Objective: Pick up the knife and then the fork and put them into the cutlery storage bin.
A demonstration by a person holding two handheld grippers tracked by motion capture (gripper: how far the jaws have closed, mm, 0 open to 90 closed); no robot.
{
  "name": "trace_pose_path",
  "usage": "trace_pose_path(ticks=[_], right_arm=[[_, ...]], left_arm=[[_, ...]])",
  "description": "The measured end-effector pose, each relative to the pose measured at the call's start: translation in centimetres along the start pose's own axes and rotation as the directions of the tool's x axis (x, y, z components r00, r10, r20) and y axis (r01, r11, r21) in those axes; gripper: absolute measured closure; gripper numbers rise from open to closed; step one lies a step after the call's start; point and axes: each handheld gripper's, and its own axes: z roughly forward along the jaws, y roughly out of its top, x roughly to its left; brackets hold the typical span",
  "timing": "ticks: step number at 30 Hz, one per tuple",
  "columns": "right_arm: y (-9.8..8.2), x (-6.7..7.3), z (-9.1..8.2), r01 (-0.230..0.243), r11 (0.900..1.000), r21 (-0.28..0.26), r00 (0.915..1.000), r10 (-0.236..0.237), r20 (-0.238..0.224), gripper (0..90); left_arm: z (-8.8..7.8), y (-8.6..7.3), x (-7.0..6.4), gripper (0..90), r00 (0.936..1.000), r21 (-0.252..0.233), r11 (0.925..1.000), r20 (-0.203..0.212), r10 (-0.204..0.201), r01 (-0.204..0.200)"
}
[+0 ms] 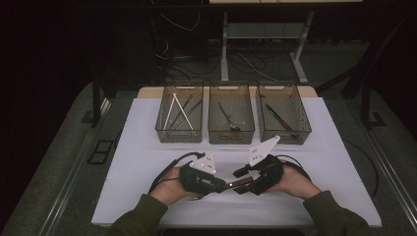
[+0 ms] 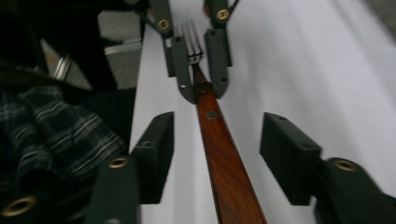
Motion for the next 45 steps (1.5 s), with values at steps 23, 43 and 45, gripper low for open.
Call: trace_pose_path(ticks=[23,43,45], right_arm=[[-0.5,0.4,0.8,-0.006,0.997,0.081,0.9968,0.013,-0.079,75.8],[-2.5,-2.2,-5.1,-0.177,0.978,-0.108,0.9697,0.192,0.151,75.9],[-2.7,-2.6,-6.2,-0.187,0.973,-0.136,0.9608,0.210,0.181,75.9]], left_arm=[[0.5,0.6,-0.5,76.4,0.9965,-0.028,0.9971,0.043,0.072,-0.071],[-4.4,-4.8,1.6,26.9,0.9366,-0.255,0.9490,-0.247,-0.249,0.185],[-4.7,-5.5,1.5,22.4,0.9200,-0.271,0.9400,-0.272,-0.282,0.208]])
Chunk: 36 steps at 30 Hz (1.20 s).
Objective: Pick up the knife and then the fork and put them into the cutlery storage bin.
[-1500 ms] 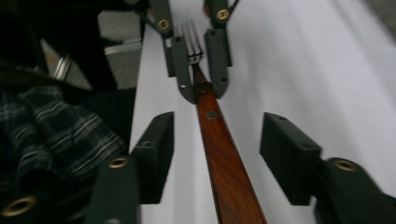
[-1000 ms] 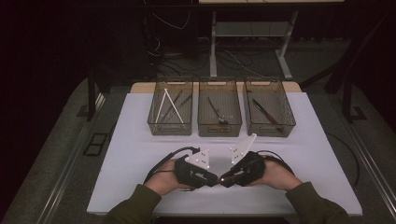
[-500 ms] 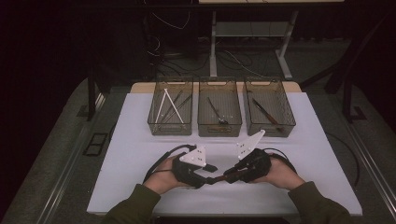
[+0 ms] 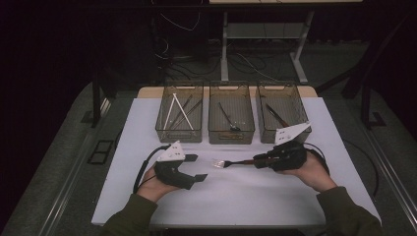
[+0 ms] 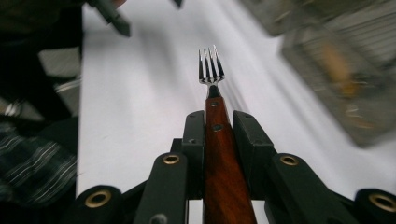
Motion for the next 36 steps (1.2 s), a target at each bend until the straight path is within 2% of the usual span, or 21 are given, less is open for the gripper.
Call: trace_pose_path(ticks=[2,3,7,10,13,14,18,23,25,27,30,33,36], right_arm=[[0.0,-0.6,-1.0,-0.018,0.999,-0.032,0.9994,0.019,0.030,75.8],[0.0,-0.9,-1.5,-0.027,0.999,-0.044,0.9986,0.029,0.044,75.8],[0.1,-2.1,-3.5,-0.064,0.992,-0.105,0.9919,0.075,0.103,75.8],[0.2,-3.0,-5.0,-0.085,0.985,-0.152,0.9841,0.106,0.142,75.8],[0.3,-3.9,-6.2,-0.103,0.977,-0.186,0.9731,0.138,0.184,75.8],[0.4,-4.2,-6.6,-0.110,0.976,-0.190,0.9689,0.148,0.198,75.8],[0.6,-5.6,-8.1,-0.136,0.965,-0.225,0.9455,0.194,0.262,75.8],[0.7,-7.6,-9.6,-0.167,0.952,-0.257,0.9053,0.251,0.343,75.8],[0.7,-8.5,-9.8,-0.190,0.946,-0.263,0.8817,0.282,0.378,75.8],[0.4,-9.4,-10.0,-0.222,0.932,-0.285,0.8589,0.325,0.396,75.7],[0.1,-10.7,-9.7,-0.266,0.916,-0.301,0.8145,0.381,0.438,75.7],[-0.3,-11.8,-9.2,-0.295,0.901,-0.320,0.7847,0.419,0.457,75.7],[-0.6,-12.7,-8.5,-0.323,0.890,-0.321,0.7626,0.446,0.468,75.7]], left_arm=[[-0.2,-0.6,0.1,17.0,0.9994,-0.011,0.9997,-0.025,-0.023,0.023],[-0.3,-0.9,0.1,15.0,0.9990,-0.010,0.9997,-0.039,-0.022,0.022],[-0.5,-2.3,0.2,9.1,0.9959,0.008,0.9989,-0.077,-0.046,0.047],[-0.7,-3.1,0.1,3.2,0.9947,0.007,0.9980,-0.081,-0.063,0.064],[-0.7,-3.7,-0.1,0.0,0.9932,-0.006,0.9973,-0.090,-0.074,0.073],[-0.7,-3.9,-0.1,0.0,0.9940,0.002,0.9979,-0.088,-0.065,0.065],[-0.4,-4.0,-0.3,0.0,0.9951,0.016,0.9982,-0.081,-0.056,0.058],[0.1,-4.1,-0.6,0.0,0.9964,0.051,0.9978,-0.076,-0.039,0.043],[0.1,-4.1,-0.6,0.0,0.9967,0.050,0.9978,-0.071,-0.041,0.045],[0.1,-4.1,-0.6,0.0,0.9974,0.048,0.9978,-0.058,-0.043,0.046],[0.1,-4.1,-0.6,0.0,0.9978,0.052,0.9976,-0.051,-0.043,0.045],[0.1,-4.1,-0.6,0.0,0.9980,0.052,0.9977,-0.047,-0.041,0.044],[0.1,-4.0,-0.6,0.1,0.9982,0.048,0.9979,-0.042,-0.042,0.044]])
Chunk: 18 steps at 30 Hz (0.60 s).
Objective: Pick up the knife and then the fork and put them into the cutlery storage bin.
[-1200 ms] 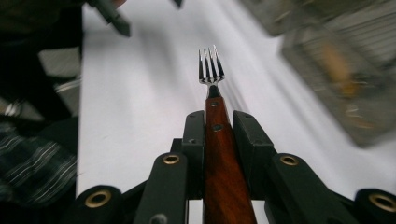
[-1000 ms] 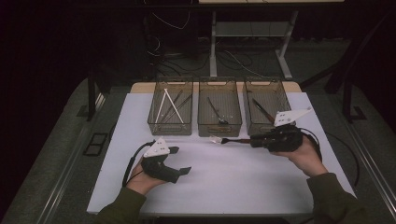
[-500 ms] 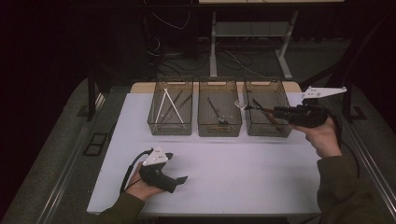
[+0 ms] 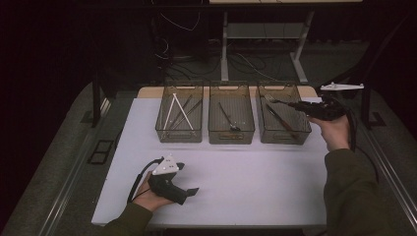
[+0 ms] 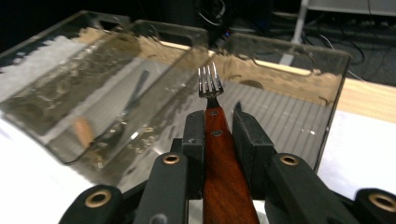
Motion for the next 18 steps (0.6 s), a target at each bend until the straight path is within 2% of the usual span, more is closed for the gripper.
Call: trace_pose_path(ticks=[3,7,11,13,16,18], right_arm=[[-0.3,-0.2,1.2,-0.020,1.000,0.024,0.9997,0.020,0.011,75.7],[-0.7,-0.2,2.9,-0.038,0.997,0.066,0.9980,0.035,0.052,75.7],[-1.0,0.1,4.4,-0.042,0.994,0.099,0.9976,0.036,0.059,75.5],[-1.2,0.4,5.0,-0.029,0.993,0.116,0.9976,0.021,0.067,74.9],[-1.4,0.5,5.3,-0.007,0.993,0.121,0.9966,-0.003,0.082,63.6],[-1.5,0.5,5.1,0.003,0.993,0.121,0.9970,-0.012,0.076,55.9]], left_arm=[[0.0,0.0,0.0,0.1,1.0000,-0.004,1.0000,0.003,-0.006,0.006],[0.0,0.0,0.0,0.2,0.9999,-0.010,0.9999,0.008,-0.009,0.009],[0.0,0.0,0.0,0.1,0.9999,-0.010,0.9999,0.013,-0.006,0.006],[0.0,0.0,0.0,0.2,0.9998,-0.012,0.9999,0.017,-0.008,0.008],[-0.1,0.0,0.1,0.3,0.9998,-0.018,0.9998,0.019,-0.007,0.008],[-0.1,0.0,0.1,0.3,0.9998,-0.017,0.9998,0.021,-0.007,0.007]])
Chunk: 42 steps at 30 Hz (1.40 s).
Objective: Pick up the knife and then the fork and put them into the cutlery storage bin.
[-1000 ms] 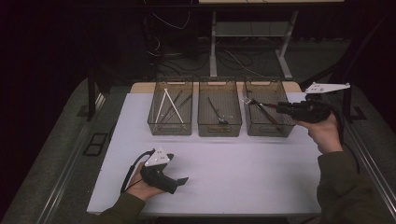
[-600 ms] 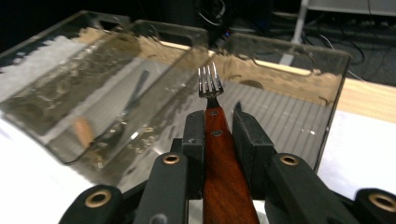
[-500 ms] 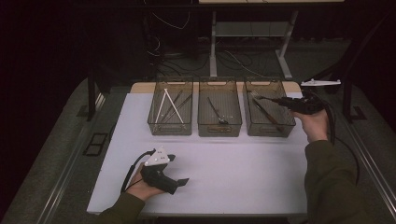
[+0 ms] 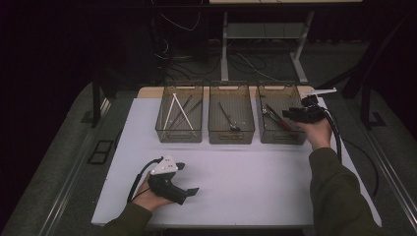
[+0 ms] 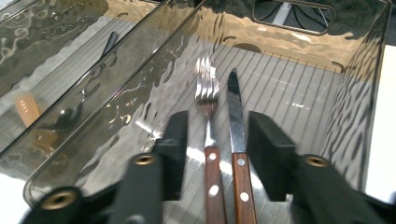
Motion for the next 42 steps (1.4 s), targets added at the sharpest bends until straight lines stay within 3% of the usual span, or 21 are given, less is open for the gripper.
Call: trace_pose_path(ticks=[6,11,15,18,28,42], right_arm=[[-0.7,0.2,-1.4,0.012,0.999,-0.050,0.9997,-0.013,-0.022,37.9],[-1.9,1.1,-2.9,0.021,0.996,-0.092,0.9946,-0.030,-0.100,28.2],[-3.0,2.6,-4.0,0.066,0.993,-0.094,0.9932,-0.074,-0.090,18.3],[-4.0,3.6,-4.9,0.101,0.988,-0.115,0.9865,-0.114,-0.117,18.3],[-7.4,5.6,-7.3,0.108,0.976,-0.189,0.9721,-0.143,-0.186,14.8],[-12.8,8.2,-7.9,0.155,0.974,-0.164,0.9503,-0.193,-0.245,14.8]], left_arm=[[0.1,0.0,0.0,0.3,1.0000,0.001,1.0000,0.003,0.001,-0.001],[0.1,0.0,-0.1,0.3,1.0000,0.000,1.0000,0.002,0.002,-0.002],[0.1,0.0,-0.1,0.3,1.0000,0.000,1.0000,0.000,0.001,-0.001],[0.1,0.0,-0.1,0.4,1.0000,0.000,1.0000,-0.002,0.002,-0.002],[0.0,0.1,0.0,0.6,1.0000,-0.003,1.0000,-0.009,-0.003,0.003],[0.0,0.1,0.0,1.4,0.9999,-0.004,1.0000,-0.012,-0.002,0.002]])
